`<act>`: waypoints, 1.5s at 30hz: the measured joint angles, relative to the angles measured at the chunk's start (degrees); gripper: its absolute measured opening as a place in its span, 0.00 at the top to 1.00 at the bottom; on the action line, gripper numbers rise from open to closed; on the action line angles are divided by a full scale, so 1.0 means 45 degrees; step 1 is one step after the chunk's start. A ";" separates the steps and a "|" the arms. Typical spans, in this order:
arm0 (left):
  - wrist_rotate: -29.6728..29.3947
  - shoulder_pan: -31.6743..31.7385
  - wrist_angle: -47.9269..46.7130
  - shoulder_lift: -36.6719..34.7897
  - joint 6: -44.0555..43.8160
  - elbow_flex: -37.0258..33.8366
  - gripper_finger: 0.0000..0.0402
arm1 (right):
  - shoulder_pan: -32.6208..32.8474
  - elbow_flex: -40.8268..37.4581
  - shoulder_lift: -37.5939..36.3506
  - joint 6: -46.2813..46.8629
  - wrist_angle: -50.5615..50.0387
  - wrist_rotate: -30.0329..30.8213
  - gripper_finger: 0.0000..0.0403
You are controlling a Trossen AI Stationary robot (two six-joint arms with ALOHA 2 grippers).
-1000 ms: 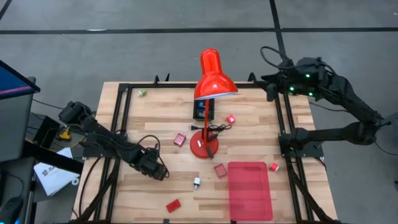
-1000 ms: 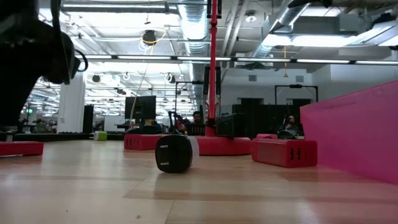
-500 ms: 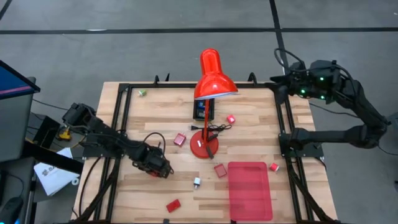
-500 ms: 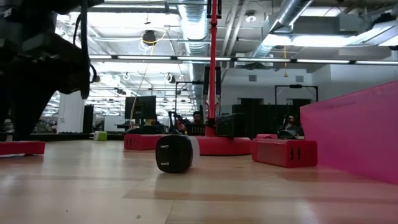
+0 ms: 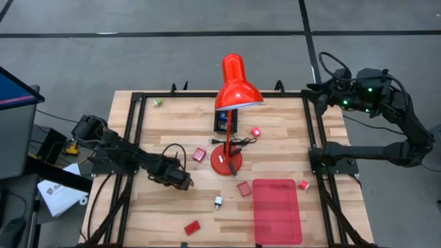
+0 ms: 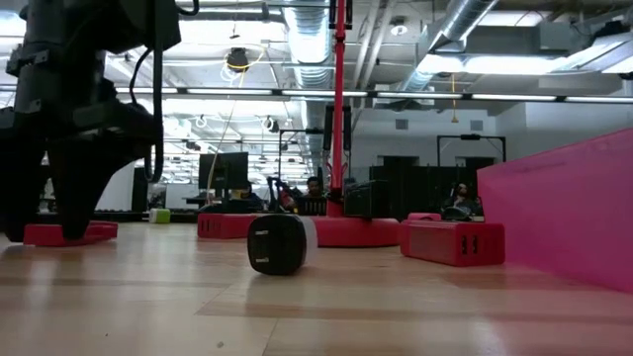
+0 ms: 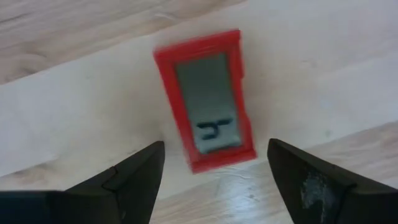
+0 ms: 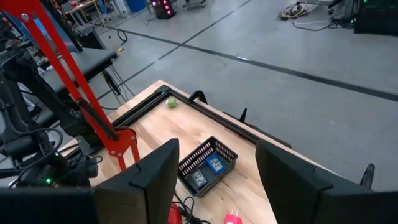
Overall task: Pick & Place Office items
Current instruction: Put the top red digital timer into the black bin
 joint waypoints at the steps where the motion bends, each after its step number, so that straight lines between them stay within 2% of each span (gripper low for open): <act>1: -0.0041 0.0000 0.0000 -0.0003 -0.0044 0.0003 0.31 | 0.0000 0.0000 -0.0043 0.0003 -0.0022 -0.0001 0.49; 23: -0.0616 0.0228 -0.0039 -0.0032 -0.0110 0.0022 0.62 | 0.0000 0.0000 -0.0172 0.0518 -0.0012 0.0005 0.49; 33: -0.0792 0.0226 0.0196 -0.0037 -0.0100 0.0027 0.62 | 0.0000 0.0000 -0.0172 0.0517 0.0114 0.0005 0.49; 38: -0.1789 0.0324 0.0795 -0.0593 -0.0095 0.0022 0.62 | 0.0000 0.0000 -0.0172 0.0572 0.0299 0.0005 0.49; 41: -0.2893 0.0585 0.1040 -0.1409 -0.0062 0.0022 0.61 | 0.0000 0.0000 -0.0172 0.0592 0.0421 0.0010 0.49; 45: -0.4579 0.1418 0.1721 -0.2746 0.1071 0.0022 0.61 | 0.0000 0.0000 -0.0147 0.0617 0.0412 0.0217 0.49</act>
